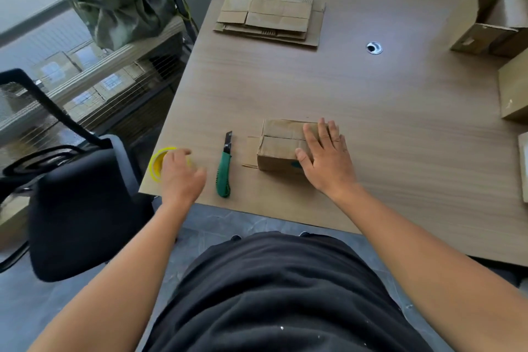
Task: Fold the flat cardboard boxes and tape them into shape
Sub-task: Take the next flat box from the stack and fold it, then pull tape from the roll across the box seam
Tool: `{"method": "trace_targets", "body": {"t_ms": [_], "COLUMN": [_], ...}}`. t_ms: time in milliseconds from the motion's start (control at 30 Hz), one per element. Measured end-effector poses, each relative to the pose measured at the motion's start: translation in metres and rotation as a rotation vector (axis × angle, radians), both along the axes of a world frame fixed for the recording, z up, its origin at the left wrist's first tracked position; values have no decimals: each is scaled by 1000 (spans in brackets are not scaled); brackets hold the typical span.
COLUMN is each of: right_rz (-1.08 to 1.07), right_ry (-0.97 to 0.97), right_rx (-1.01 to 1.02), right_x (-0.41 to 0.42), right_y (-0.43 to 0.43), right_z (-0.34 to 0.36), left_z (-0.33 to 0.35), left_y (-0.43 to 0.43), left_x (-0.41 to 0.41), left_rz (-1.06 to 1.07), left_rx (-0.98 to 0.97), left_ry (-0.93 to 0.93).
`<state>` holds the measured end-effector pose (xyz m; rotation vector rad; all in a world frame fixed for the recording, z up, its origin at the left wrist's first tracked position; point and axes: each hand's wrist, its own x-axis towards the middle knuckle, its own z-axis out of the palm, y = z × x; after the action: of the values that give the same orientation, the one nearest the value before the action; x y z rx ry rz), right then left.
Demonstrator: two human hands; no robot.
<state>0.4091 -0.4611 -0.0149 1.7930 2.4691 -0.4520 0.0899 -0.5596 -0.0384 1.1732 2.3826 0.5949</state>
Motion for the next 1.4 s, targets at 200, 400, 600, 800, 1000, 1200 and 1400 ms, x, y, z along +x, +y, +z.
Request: {"method": "trace_targets", "body": {"t_ms": [200,400,600,800,1000,1200,1400], "right_rz": [-27,-30,-24,-96,-62,-204,-217], "right_ry": [18,18,111,452,574,712,927], "right_rx": [30,39,24,41,144,179,-6], "right_x": [-26,-29,-28,-22,-18,-29,-9], "right_y": [-1,-1,-1,-1,9,15,17], "right_z": [-3,-3,-2,3,8,15,16], "left_z": [-21,0,48,60,57,57,48], "left_y": [-35,-17,32,74,89,79,85], "left_x": [-47,-52,0,79,99,103,107], "left_rz": [-262,-395,-674,-952,-882,-854,-828], "left_rx": [-229,-95,150,188,143,125,234], "left_ry": [218,390,373,407,424,383,465]}}
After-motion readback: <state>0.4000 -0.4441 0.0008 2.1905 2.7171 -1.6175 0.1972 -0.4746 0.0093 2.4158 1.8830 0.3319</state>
